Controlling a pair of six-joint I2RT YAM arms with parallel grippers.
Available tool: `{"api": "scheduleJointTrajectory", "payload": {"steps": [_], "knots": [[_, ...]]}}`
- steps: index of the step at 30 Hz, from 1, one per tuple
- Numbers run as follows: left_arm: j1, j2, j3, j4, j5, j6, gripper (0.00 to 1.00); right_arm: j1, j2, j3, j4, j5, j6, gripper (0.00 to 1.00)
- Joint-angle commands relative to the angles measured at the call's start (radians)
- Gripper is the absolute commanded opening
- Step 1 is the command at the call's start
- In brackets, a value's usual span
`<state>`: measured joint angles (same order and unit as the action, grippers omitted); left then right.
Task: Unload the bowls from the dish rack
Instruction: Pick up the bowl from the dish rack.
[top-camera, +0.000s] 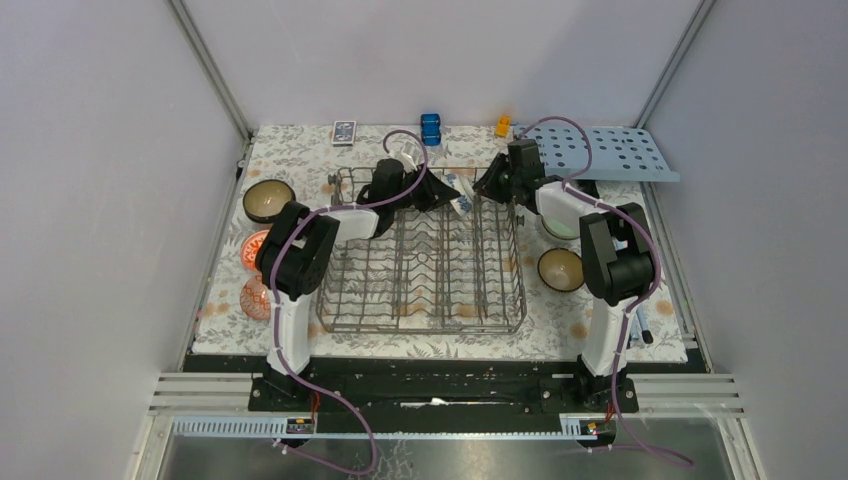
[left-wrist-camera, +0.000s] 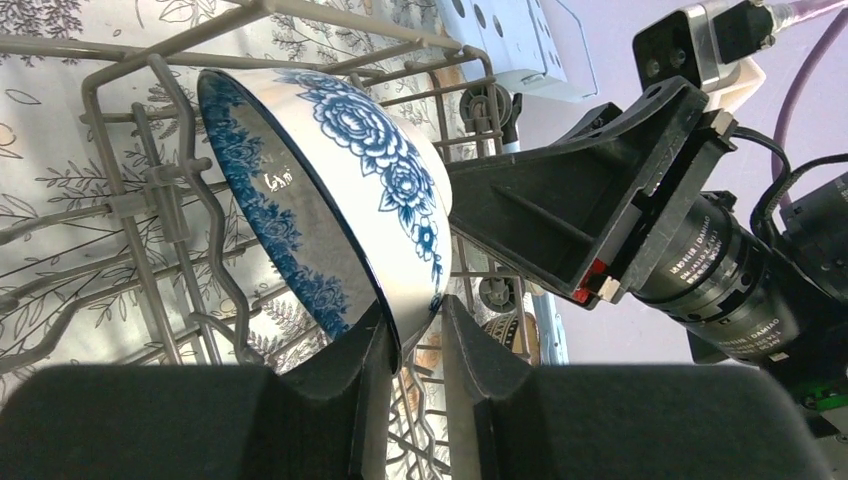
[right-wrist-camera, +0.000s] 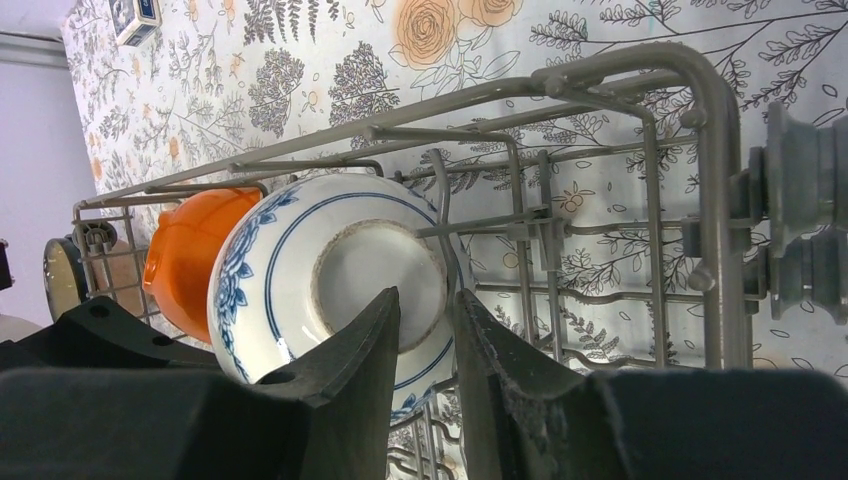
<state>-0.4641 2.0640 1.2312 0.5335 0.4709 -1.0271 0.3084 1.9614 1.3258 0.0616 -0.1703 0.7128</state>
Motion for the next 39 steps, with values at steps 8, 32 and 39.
{"api": "scheduleJointTrajectory", "payload": {"steps": [8,32,39], "knots": [[-0.015,0.002,0.046,0.162,0.046,-0.02,0.13,0.001,0.007,-0.01,0.024,-0.05,0.003,0.34],[-0.001,-0.071,0.042,0.275,0.123,-0.052,0.0,-0.097,-0.197,-0.02,-0.026,-0.055,0.029,0.66],[-0.001,-0.147,0.012,0.29,0.135,-0.068,0.0,-0.109,-0.349,-0.025,-0.055,-0.04,0.048,0.7]]}}
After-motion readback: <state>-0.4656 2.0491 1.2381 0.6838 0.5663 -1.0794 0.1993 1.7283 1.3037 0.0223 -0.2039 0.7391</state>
